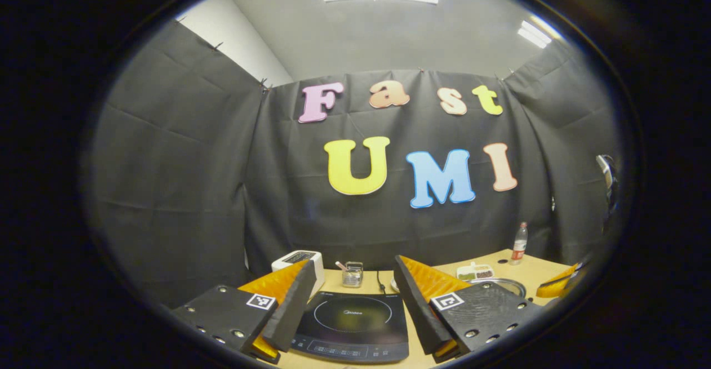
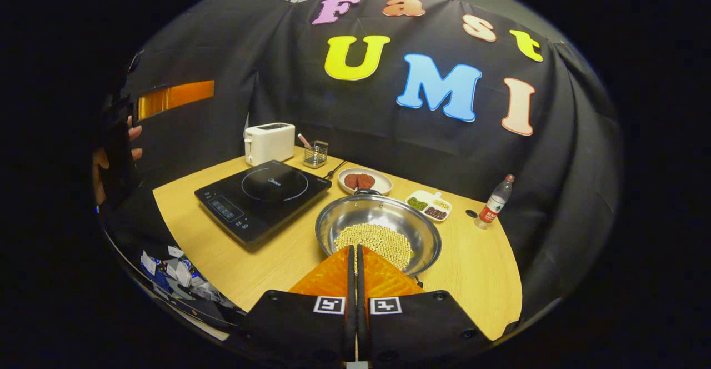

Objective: First push the handle of the pot to place it horizontally, then grasp the pot with both hands and set it on the induction cooktop.

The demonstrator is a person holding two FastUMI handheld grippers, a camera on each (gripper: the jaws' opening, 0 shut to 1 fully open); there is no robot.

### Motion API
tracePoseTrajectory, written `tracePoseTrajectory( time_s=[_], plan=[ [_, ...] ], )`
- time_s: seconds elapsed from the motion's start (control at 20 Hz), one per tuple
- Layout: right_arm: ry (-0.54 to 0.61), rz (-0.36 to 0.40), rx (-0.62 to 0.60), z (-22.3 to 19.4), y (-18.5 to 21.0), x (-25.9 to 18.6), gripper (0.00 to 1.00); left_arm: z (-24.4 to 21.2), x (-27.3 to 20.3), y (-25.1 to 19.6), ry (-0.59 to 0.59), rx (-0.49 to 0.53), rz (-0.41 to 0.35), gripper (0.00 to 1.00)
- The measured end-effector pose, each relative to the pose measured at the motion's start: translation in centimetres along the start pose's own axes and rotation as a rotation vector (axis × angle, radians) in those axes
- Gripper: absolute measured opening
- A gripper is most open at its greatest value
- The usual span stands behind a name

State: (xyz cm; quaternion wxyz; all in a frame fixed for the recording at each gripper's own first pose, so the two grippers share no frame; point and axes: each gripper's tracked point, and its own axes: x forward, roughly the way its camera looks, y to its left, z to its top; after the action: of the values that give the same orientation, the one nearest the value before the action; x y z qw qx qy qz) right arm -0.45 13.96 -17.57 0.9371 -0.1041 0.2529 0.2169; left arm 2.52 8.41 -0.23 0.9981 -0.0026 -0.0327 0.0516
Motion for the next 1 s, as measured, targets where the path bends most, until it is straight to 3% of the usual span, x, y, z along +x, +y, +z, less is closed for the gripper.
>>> tracePoseTrajectory(
  time_s=[0.45,1.0],
  plan=[
    [0.163,0.145,0.008,-5.0,-0.4,4.4,0.02,-2.0,3.5,-2.7,0.049,0.008,0.055,0.84],
    [0.328,0.213,0.084,-10.4,-1.8,6.9,0.02,-3.4,6.5,-6.8,0.087,0.025,0.064,0.84]
  ],
)
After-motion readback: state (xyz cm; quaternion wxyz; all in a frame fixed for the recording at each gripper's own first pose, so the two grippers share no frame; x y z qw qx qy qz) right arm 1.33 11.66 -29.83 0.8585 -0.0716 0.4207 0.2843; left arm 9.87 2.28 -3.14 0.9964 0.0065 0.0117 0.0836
